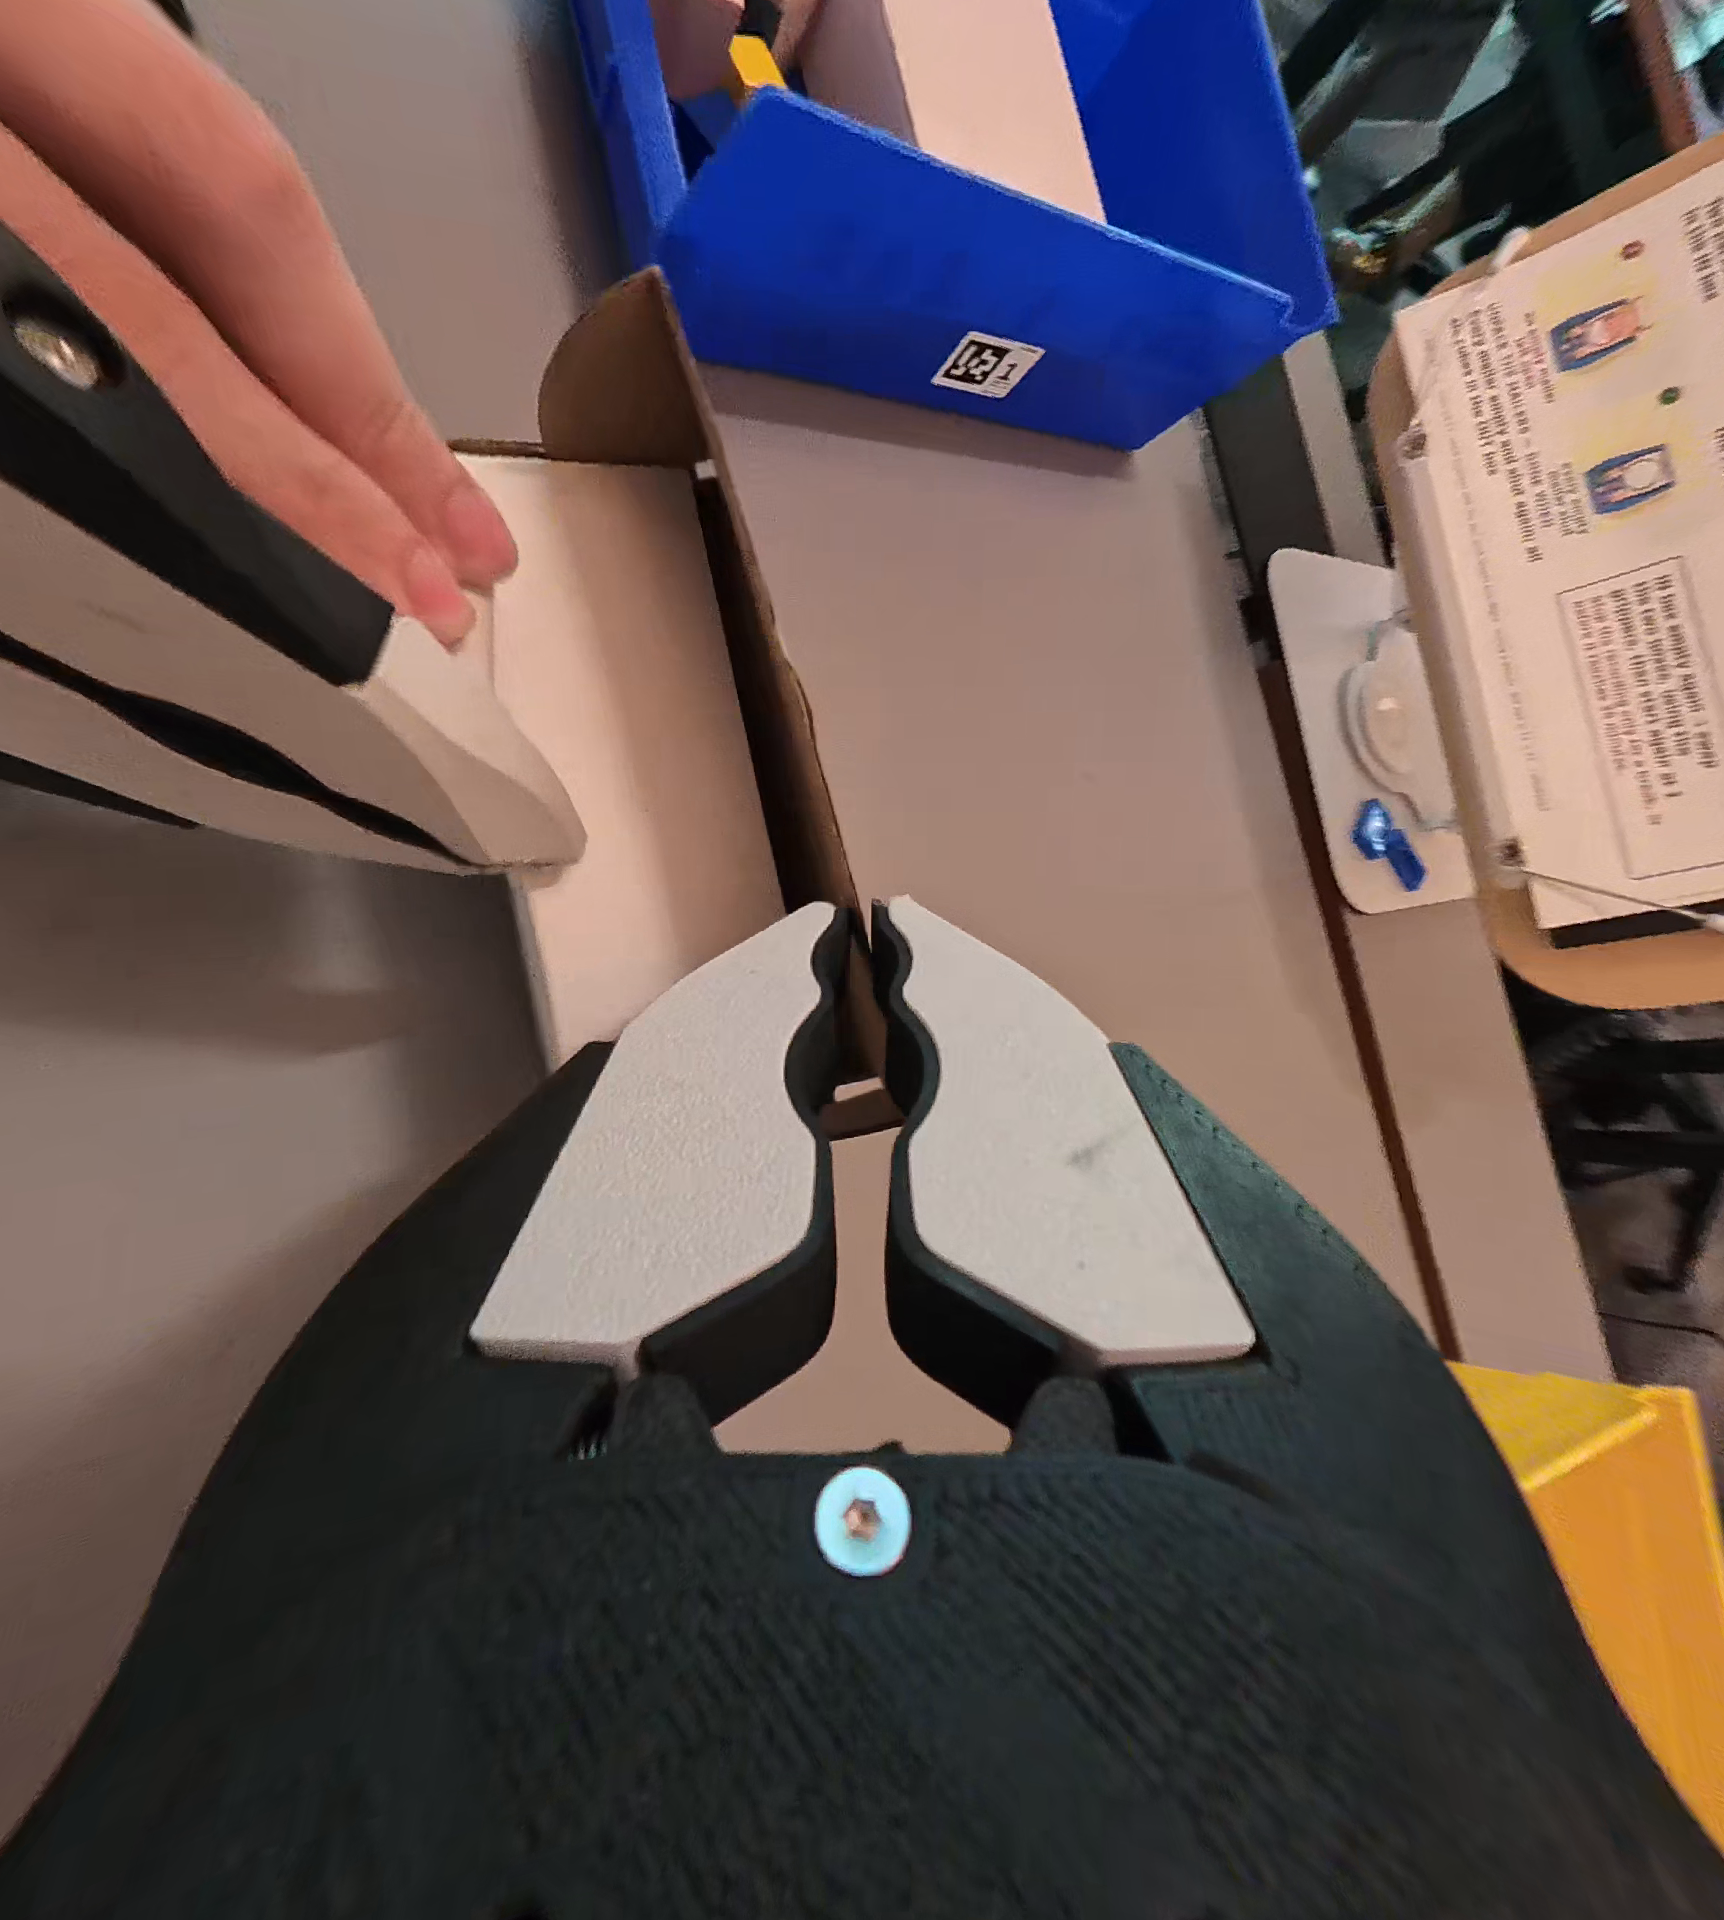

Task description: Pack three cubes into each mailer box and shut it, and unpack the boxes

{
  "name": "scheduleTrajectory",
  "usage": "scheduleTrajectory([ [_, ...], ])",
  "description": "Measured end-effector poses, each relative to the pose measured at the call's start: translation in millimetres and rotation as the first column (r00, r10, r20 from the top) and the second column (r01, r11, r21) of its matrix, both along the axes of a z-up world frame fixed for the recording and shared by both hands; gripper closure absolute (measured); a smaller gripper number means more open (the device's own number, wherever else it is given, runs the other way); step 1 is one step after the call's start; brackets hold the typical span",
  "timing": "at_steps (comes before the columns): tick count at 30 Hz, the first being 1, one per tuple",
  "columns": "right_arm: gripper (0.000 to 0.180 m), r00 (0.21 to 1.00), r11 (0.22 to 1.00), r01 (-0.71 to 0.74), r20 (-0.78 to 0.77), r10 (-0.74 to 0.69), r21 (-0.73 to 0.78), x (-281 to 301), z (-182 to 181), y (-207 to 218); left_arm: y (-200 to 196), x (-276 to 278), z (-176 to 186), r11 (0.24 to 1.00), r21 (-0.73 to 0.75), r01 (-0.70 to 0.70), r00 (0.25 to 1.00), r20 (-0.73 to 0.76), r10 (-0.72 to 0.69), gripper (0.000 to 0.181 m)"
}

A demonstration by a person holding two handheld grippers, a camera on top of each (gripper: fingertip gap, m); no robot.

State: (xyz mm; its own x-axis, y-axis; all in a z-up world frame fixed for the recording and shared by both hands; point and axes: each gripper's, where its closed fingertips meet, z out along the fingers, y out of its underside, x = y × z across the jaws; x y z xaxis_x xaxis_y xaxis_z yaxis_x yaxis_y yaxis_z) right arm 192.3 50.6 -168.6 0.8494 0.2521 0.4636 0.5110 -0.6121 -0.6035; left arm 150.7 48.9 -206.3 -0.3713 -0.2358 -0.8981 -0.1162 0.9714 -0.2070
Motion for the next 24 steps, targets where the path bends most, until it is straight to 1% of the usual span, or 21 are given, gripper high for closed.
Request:
scheduleTrajectory([
  [3, 0.177, 0.998, 1.000, 0.011, -0.056, -0.012, -0.007, -4.7, 6.5, -0.6, -1.9, -2.4, -5.3, 1.000, -0.009, 0.010, 1.000, -0.030, -0.010, 0.181],
  [5, 0.178, 0.995, 0.995, 0.085, -0.053, -0.082, 0.055, 5.3, 19.6, 0.9, -2.7, -8.0, -27.7, 1.000, 0.003, 0.016, 0.988, -0.155, -0.015, 0.181],
  [7, 0.178, 0.992, 0.994, 0.069, -0.112, -0.059, 0.087, 0.6, 29.9, -0.7, 0.8, -4.5, -39.1, 0.998, 0.066, 0.017, 0.990, -0.141, -0.007, 0.181],
  [8, 0.178, 0.993, 0.994, 0.054, -0.108, -0.044, 0.092, -1.1, 30.8, -2.0, -1.4, -4.9, -41.3, 0.997, 0.075, 0.032, 0.991, -0.136, -0.021, 0.181],
  [10, 0.178, 0.996, 0.994, 0.063, -0.069, -0.057, 0.086, 0.8, 28.1, -5.1, -10.2, -6.4, -37.4, 0.998, 0.022, 0.066, 0.990, -0.124, -0.063, 0.181],
  [12, 0.178, 0.996, 0.995, 0.041, -0.078, -0.034, 0.090, -6.9, 27.3, -7.3, -14.8, -5.3, -21.6, 0.994, -0.076, 0.074, 0.995, -0.068, -0.079, 0.181],
  [13, 0.178, 0.996, 0.995, 0.029, -0.089, -0.020, 0.092, -12.2, 28.0, -8.2, -13.1, -2.9, -10.3, 0.990, -0.127, 0.061, 0.998, -0.019, -0.064, 0.181],
  [16, 0.178, 0.997, 0.997, 0.004, -0.078, 0.001, 0.074, -23.5, 27.7, -10.4, 10.7, 8.5, 22.3, 0.967, -0.248, -0.054, 0.983, 0.157, 0.095, 0.181],
  [17, 0.178, 0.998, 0.998, -0.006, -0.068, 0.010, 0.063, -27.2, 26.6, -10.7, 18.9, 10.8, 26.3, 0.963, -0.255, -0.089, 0.972, 0.191, 0.141, 0.181],
  [18, 0.178, 0.998, 0.998, -0.020, -0.055, 0.023, 0.056, -30.7, 25.7, -10.7, 24.1, 12.6, 23.6, 0.963, -0.245, -0.114, 0.968, 0.192, 0.164, 0.181],
  [19, 0.178, 0.999, 0.998, -0.032, -0.038, 0.034, 0.052, -33.2, 25.4, -10.2, 26.5, 14.2, 13.4, 0.965, -0.226, -0.134, 0.974, 0.152, 0.171, 0.181],
  [21, 0.178, 0.999, 0.998, -0.040, 0.004, 0.040, 0.052, -32.3, 25.9, -8.3, 26.2, 14.7, -18.0, 0.972, -0.178, -0.156, 0.987, 0.018, 0.162, 0.181],
  [24, 0.178, 0.998, 0.998, 0.007, 0.055, -0.011, 0.070, -15.3, 31.3, -4.2, 21.3, 13.2, -43.7, 0.982, -0.116, -0.151, 0.987, -0.066, 0.144, 0.181],
])
